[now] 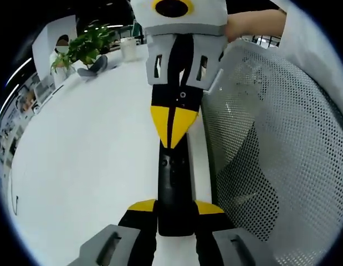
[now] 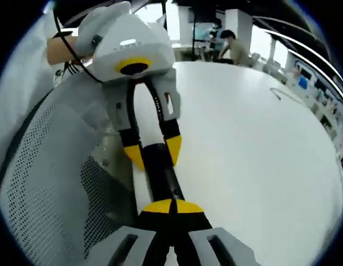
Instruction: Press the specified remote control buttons in sequence, fully releasing each button before pressing the next.
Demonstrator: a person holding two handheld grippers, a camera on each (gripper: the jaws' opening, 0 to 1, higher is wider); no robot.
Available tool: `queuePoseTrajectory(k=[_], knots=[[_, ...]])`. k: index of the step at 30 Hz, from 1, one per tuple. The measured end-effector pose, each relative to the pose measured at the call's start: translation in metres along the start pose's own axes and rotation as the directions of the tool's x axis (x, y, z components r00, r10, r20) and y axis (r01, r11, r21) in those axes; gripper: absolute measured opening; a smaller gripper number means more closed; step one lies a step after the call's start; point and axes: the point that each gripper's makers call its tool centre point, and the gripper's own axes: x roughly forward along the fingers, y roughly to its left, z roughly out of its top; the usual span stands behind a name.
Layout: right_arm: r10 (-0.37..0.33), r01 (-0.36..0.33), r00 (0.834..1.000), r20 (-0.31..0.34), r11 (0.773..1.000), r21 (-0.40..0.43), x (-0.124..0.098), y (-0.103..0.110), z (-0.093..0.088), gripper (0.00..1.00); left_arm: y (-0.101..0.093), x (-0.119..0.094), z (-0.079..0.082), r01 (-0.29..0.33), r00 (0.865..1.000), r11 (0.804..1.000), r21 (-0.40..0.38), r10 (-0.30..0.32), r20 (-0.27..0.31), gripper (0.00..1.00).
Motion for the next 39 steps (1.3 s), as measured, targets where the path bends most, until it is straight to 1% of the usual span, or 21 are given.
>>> queuePoseTrajectory(k=[4,5,6,7,12,15,16,20,21,22,23,25,26,29,30,31,33,39], knots=[[0.017,-0.019,0.999,-0.046,0.998,-0.057,0.0053,0.0025,-0.0067,0.00,0.0001,0.0000,0.0000,-0.001,1.000,1.000,-0.002,0.001,0.003,0.24],[0.012,-0.015,0.999,-0.040,0.997,-0.081,0.0045,0.0016,-0.0051,0.00,0.0000,0.0000,0.0001,-0.001,1.000,1.000,-0.001,0.001,0.004,0.24],[0.019,-0.023,0.999,-0.047,0.997,-0.078,0.0037,0.0026,-0.0061,0.00,0.0001,-0.0001,0.0001,-0.002,1.000,1.000,-0.003,0.002,0.006,0.24],[0.022,-0.027,0.999,-0.050,0.995,-0.101,0.0042,0.0030,-0.0061,0.00,0.0001,0.0000,0.0000,-0.002,1.000,1.000,-0.004,0.002,0.007,0.24],[0.023,-0.044,0.995,-0.099,0.974,-0.222,0.0054,0.0033,-0.0067,0.00,0.0002,-0.0001,-0.0001,-0.001,1.000,1.000,-0.003,0.001,0.004,0.24],[0.013,-0.050,0.991,-0.133,0.957,-0.284,0.0066,0.0038,-0.0065,0.00,0.0004,-0.0001,-0.0002,-0.001,1.000,1.000,-0.004,0.001,0.006,0.24],[0.009,-0.050,0.990,-0.139,0.955,-0.293,0.0069,0.0040,-0.0065,0.00,0.0004,-0.0001,-0.0002,-0.001,1.000,1.000,-0.004,0.001,0.007,0.24],[0.006,-0.047,0.990,-0.141,0.956,-0.289,0.0069,0.0033,-0.0062,0.00,0.0003,-0.0004,-0.0003,0.000,1.000,1.000,-0.004,0.000,0.009,0.24],[0.025,-0.057,0.992,-0.121,0.960,-0.273,0.0051,0.0027,-0.0052,0.00,0.0001,-0.0005,-0.0003,0.000,1.000,1.000,-0.004,0.000,0.009,0.24],[0.029,-0.056,0.994,-0.108,0.966,-0.253,0.0048,0.0035,-0.0046,0.00,0.0001,-0.0005,-0.0003,0.000,1.000,1.000,-0.003,0.000,0.008,0.24],[0.046,-0.067,0.995,-0.090,0.965,-0.253,0.0043,0.0050,-0.0051,0.00,0.0001,-0.0005,-0.0003,0.000,1.000,1.000,-0.003,0.000,0.008,0.24],[0.049,-0.067,0.995,-0.087,0.974,-0.215,0.0032,0.0046,-0.0071,0.06,0.0001,-0.0005,-0.0004,-0.001,1.000,1.000,-0.003,0.001,0.007,0.24],[0.043,-0.062,0.995,-0.094,0.974,-0.217,0.0030,0.0029,-0.0082,0.08,0.0001,-0.0005,-0.0004,-0.001,1.000,1.000,-0.002,0.001,0.006,0.24],[0.035,-0.057,0.994,-0.100,0.973,-0.225,0.0020,-0.0006,-0.0089,0.06,0.0000,-0.0005,-0.0004,-0.001,1.000,1.000,-0.003,0.001,0.006,0.24],[0.041,-0.063,0.994,-0.103,0.973,-0.222,0.0026,-0.0011,-0.0094,0.06,0.0000,-0.0005,-0.0005,-0.001,1.000,1.000,-0.002,0.001,0.006,0.24],[0.058,-0.078,0.993,-0.106,0.976,-0.201,0.0028,0.0000,-0.0089,0.05,0.0000,-0.0004,-0.0004,0.000,1.000,1.000,-0.002,0.000,0.006,0.24],[0.061,-0.084,0.992,-0.112,0.973,-0.213,0.0028,0.0001,-0.0092,0.05,0.0001,-0.0004,-0.0003,0.000,1.000,1.000,-0.001,0.000,0.005,0.24],[0.069,-0.106,0.985,-0.160,0.966,-0.236,0.0049,0.0015,-0.0089,0.06,0.0003,-0.0002,-0.0003,0.000,1.000,1.000,0.000,0.000,0.004,0.24]])
